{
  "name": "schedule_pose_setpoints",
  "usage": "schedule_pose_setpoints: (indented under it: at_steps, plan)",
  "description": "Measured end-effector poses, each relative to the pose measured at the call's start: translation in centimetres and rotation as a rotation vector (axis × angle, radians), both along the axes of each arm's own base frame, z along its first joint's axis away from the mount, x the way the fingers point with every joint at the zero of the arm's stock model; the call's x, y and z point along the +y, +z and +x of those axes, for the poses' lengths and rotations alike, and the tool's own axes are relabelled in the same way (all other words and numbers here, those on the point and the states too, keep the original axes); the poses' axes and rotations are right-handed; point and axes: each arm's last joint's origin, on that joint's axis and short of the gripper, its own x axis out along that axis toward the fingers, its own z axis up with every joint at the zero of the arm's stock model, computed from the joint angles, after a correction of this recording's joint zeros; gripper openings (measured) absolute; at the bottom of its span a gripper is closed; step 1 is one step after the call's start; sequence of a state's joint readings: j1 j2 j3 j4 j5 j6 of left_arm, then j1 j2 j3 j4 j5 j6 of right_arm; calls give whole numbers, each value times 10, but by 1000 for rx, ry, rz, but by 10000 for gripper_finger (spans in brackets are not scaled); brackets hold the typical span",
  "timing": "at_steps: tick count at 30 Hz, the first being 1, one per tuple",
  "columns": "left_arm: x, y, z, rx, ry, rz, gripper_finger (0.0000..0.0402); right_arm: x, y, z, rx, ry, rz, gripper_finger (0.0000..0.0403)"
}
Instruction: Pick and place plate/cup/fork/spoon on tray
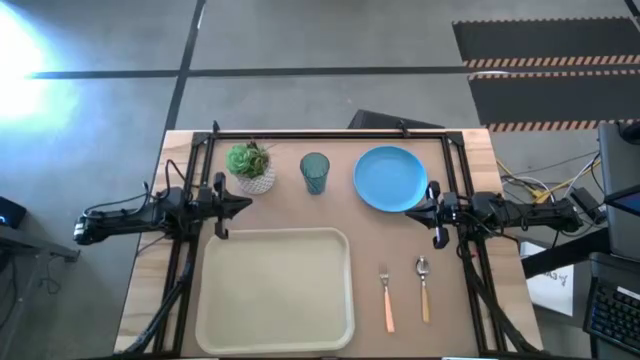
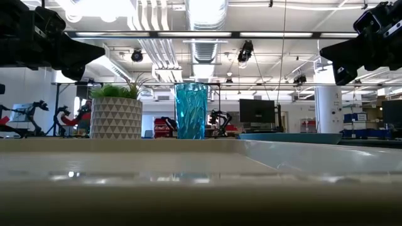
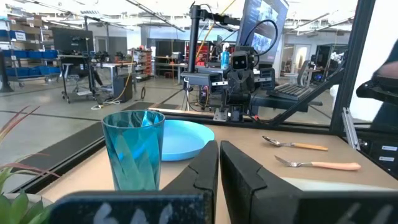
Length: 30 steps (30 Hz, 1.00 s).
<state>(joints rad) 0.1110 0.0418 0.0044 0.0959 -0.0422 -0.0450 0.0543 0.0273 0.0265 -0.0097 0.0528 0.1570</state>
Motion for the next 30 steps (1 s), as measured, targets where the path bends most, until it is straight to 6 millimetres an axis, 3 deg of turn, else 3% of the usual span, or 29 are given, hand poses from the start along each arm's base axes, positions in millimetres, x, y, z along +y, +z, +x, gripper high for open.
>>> schedule_pose_setpoints:
  at_steps: [30]
  plan:
    - [0, 0, 0, 0, 0, 0, 0, -2, 1, 0, -8, -63, 16, 9]
